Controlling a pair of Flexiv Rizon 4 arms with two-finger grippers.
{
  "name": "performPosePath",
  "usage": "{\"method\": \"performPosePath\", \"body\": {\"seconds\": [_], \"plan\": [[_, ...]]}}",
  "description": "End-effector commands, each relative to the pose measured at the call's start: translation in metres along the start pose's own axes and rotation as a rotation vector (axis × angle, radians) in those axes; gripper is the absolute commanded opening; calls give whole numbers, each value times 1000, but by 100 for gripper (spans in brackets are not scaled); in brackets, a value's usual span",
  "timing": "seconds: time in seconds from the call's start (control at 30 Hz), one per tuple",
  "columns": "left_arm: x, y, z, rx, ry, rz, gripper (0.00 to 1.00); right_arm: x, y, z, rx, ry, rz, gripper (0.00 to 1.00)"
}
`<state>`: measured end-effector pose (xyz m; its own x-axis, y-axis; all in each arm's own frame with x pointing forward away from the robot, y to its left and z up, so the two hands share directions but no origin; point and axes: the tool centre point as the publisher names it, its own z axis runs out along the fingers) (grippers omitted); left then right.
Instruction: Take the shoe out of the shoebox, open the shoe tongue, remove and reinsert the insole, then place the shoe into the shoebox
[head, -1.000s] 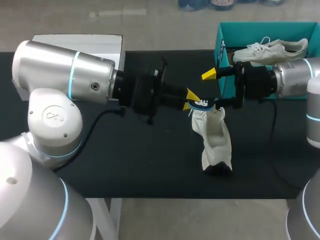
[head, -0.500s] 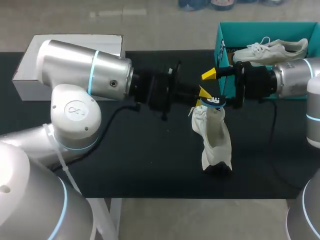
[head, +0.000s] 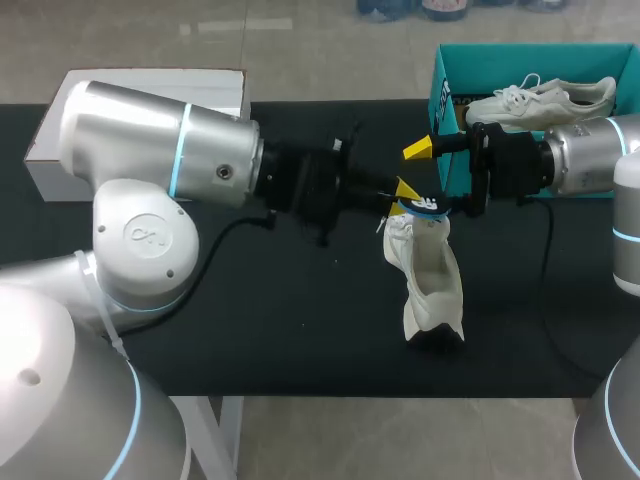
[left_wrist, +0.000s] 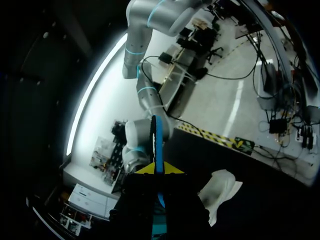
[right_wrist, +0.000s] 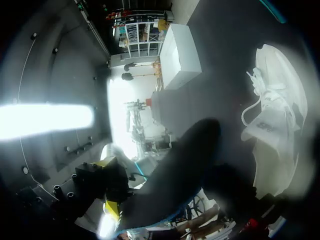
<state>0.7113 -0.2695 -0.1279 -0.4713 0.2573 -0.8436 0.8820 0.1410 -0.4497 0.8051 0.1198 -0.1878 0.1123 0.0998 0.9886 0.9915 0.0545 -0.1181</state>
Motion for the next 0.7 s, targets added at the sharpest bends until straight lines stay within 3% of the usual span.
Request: {"method": "performPosePath", "body": {"seconds": [0.03,0.6,0.63,0.7], "plan": [[16,-6,-15,-15,-20,-2,0,0,-1,1,-4,-1,0,100],[10,8,2,5,-21,11,0,0,-1,1,-4,-1,0,100],[9,8,3,9,-20,11,0,0,-1,1,-4,-1,0,75],[9,9,4,12,-17,11,0,0,-1,1,-4,-1,0,0]]}}
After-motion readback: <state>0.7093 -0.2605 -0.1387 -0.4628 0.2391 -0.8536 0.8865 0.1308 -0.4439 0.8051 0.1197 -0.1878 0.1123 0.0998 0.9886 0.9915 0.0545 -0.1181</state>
